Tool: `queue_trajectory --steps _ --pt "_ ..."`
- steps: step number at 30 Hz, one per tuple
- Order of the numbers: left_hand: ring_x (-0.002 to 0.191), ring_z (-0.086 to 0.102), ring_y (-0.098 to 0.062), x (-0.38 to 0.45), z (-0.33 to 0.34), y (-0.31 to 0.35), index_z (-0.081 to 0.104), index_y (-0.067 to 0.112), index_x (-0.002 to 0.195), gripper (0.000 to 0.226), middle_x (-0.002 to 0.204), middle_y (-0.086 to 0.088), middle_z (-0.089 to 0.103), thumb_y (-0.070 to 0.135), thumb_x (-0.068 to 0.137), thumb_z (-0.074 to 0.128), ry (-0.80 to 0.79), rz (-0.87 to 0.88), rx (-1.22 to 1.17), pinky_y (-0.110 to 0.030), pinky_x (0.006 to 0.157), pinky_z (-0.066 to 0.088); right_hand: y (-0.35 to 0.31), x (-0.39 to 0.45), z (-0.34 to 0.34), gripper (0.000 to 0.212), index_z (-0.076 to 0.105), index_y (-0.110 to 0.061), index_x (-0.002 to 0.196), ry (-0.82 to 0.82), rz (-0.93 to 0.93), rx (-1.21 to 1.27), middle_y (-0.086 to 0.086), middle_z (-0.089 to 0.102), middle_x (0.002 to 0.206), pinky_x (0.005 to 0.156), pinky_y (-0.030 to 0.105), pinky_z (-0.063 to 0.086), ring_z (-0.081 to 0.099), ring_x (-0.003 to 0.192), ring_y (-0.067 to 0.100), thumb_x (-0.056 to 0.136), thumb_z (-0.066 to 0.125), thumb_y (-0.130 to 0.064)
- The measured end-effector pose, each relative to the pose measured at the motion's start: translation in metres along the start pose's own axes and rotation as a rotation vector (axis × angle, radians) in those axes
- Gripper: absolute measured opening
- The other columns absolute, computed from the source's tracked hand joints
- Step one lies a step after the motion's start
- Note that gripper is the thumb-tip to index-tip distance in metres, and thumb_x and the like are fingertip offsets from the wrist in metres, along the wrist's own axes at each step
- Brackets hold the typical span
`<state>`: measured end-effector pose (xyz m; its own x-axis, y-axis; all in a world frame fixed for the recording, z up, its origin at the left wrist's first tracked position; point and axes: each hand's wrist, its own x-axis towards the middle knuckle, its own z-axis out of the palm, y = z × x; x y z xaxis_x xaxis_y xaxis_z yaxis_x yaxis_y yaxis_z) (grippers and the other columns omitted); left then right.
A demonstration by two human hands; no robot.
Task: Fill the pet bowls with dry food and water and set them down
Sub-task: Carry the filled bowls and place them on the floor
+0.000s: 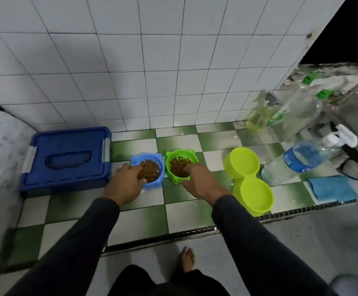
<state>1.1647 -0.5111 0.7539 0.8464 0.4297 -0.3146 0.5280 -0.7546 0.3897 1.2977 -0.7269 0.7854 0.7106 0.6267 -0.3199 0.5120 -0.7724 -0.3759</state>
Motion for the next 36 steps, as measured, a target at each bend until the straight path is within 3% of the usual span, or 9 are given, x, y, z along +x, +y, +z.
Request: queue_trajectory --steps 6,12,17,21,26,32,36 --pt "0.120 0.051 -0.039 0.002 0.030 -0.005 0.051 0.012 0.145 0.049 0.129 -0.020 0.052 0.021 0.098 0.061 0.093 -0.188 -0.199 -0.048 0.102 0.046 0.006 0.026 0.018 0.032 0.070 -0.014 0.118 -0.058 -0.127 0.058 0.014 0.066 0.116 0.086 0.033 0.048 0.062 0.104 0.033 0.086 0.065 -0.017" --pt "0.109 0.052 -0.033 0.011 0.047 -0.012 0.053 0.016 0.132 0.038 0.114 -0.017 0.060 0.015 0.095 0.062 0.152 -0.228 -0.344 -0.047 0.088 0.050 0.006 0.041 0.047 0.015 0.072 0.000 0.095 -0.070 -0.206 0.099 0.019 0.070 0.092 0.067 0.031 0.036 0.064 0.087 0.036 0.087 0.061 -0.006" --pt "0.106 0.053 -0.036 0.025 0.061 -0.022 0.049 0.010 0.138 0.044 0.115 -0.023 0.061 0.015 0.097 0.064 0.130 -0.288 -0.404 -0.036 0.078 0.041 0.005 0.047 0.071 0.016 0.066 -0.007 0.078 -0.089 -0.152 0.144 0.017 0.070 0.084 0.063 0.034 0.040 0.062 0.075 0.031 0.091 0.058 -0.010" --pt "0.110 0.055 -0.035 0.030 0.067 -0.027 0.037 0.012 0.155 0.061 0.121 -0.023 0.058 0.018 0.100 0.063 0.122 -0.322 -0.418 -0.037 0.087 0.045 0.002 0.053 0.086 0.019 0.073 -0.007 0.096 -0.067 -0.141 0.118 0.015 0.074 0.095 0.074 0.041 0.052 0.066 0.087 0.035 0.095 0.056 -0.016" --pt "0.094 0.045 -0.016 0.032 0.068 -0.027 0.036 0.022 0.157 0.064 0.113 -0.015 0.056 0.017 0.099 0.063 0.149 -0.282 -0.435 -0.029 0.077 0.035 0.003 0.053 0.099 0.018 0.070 -0.013 0.098 0.002 -0.139 0.101 0.013 0.072 0.091 0.070 0.045 0.053 0.066 0.085 0.037 0.096 0.055 -0.022" --pt "0.104 0.056 -0.029 0.035 0.069 -0.031 0.037 0.019 0.156 0.062 0.120 -0.019 0.061 0.017 0.099 0.062 0.126 -0.269 -0.404 -0.033 0.083 0.041 0.004 0.056 0.107 0.018 0.067 -0.014 0.098 0.017 -0.107 0.030 0.013 0.071 0.088 0.066 0.041 0.052 0.066 0.082 0.036 0.098 0.053 -0.026" --pt "0.098 0.055 -0.023 0.035 0.069 -0.031 0.041 0.018 0.153 0.057 0.119 -0.017 0.063 0.017 0.099 0.062 0.139 -0.258 -0.399 -0.029 0.081 0.041 0.002 0.058 0.112 0.016 0.065 -0.014 0.099 0.026 -0.098 0.008 0.013 0.070 0.087 0.063 0.040 0.050 0.065 0.079 0.035 0.099 0.053 -0.024"
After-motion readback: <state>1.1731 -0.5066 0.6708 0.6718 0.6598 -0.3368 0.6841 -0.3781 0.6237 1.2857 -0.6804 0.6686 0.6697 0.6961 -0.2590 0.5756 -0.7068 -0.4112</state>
